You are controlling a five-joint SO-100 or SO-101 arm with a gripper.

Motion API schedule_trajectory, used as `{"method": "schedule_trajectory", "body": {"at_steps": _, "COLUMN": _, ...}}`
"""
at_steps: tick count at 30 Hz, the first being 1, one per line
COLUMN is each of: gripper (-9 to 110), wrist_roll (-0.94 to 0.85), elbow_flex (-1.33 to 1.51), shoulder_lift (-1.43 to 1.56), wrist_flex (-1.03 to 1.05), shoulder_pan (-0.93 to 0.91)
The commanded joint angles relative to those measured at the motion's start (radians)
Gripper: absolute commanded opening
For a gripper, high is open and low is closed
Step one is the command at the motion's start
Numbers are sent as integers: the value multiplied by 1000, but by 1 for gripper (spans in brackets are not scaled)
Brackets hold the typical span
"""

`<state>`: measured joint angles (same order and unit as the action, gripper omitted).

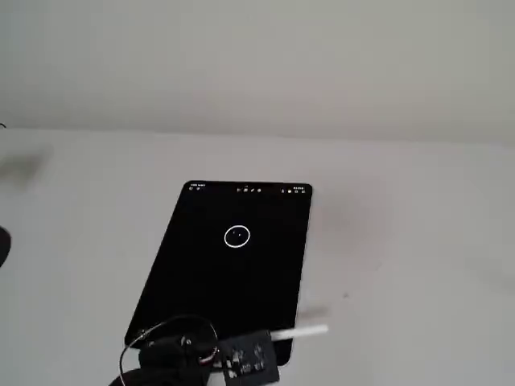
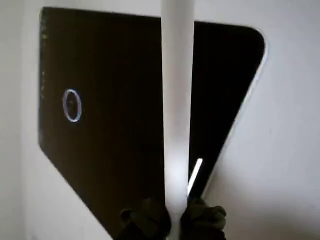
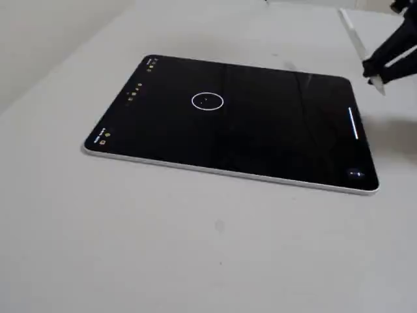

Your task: Draw 2 dots in a circle representing the eyes of a stickman

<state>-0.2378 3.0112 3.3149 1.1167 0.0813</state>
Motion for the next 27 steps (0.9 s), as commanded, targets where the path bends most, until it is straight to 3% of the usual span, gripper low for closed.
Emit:
{"method": "schedule_trajectory", "body": {"at_steps": 1, "gripper": 0, "wrist_roll": 5, "elbow_flex": 5, "shoulder_lift": 9, "wrist_flex": 5, "shoulder_pan": -14}}
{"method": "schedule_trajectory", "body": {"at_steps": 27, "gripper": 0, "wrist_roll": 6, "elbow_flex": 23, "shoulder_lift": 9, "wrist_flex": 0, "shoulder_pan": -8}}
